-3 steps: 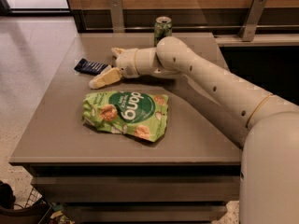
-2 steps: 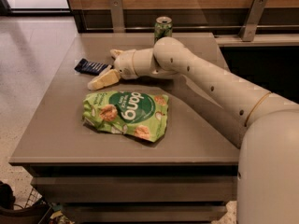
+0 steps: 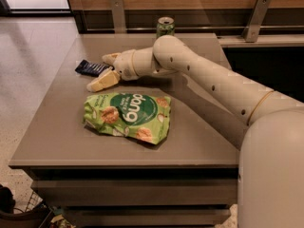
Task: Pick rxbar blueberry
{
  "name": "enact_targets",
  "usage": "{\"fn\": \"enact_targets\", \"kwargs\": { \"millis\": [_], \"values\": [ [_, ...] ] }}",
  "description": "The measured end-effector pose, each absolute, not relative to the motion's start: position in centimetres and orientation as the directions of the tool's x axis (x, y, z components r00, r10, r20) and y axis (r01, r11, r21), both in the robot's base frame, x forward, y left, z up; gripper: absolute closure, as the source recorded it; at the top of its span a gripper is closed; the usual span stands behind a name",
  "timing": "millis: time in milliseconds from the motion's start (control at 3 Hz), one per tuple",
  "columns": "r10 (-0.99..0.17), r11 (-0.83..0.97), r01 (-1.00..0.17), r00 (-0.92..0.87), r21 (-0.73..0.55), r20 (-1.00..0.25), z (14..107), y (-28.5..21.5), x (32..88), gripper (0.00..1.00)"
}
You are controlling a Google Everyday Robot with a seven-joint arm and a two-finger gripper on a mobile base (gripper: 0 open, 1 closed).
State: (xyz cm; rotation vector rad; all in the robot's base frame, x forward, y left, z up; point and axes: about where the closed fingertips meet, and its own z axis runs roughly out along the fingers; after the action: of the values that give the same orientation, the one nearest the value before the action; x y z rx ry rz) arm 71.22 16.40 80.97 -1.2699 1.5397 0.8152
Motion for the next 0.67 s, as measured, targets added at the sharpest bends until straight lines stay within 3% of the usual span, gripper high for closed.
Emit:
{"fn": "enact_targets", "kwargs": {
  "millis": [333,667],
  "values": [
    [-0.338,0.239,-0.968,-0.014,-0.072,-0.941,81.26,16.41,71.21,0.72],
    [-0.338,0.239,-0.968,-0.014,-0.072,-0.941,81.30,16.41,71.21,0.93]
  ]
}}
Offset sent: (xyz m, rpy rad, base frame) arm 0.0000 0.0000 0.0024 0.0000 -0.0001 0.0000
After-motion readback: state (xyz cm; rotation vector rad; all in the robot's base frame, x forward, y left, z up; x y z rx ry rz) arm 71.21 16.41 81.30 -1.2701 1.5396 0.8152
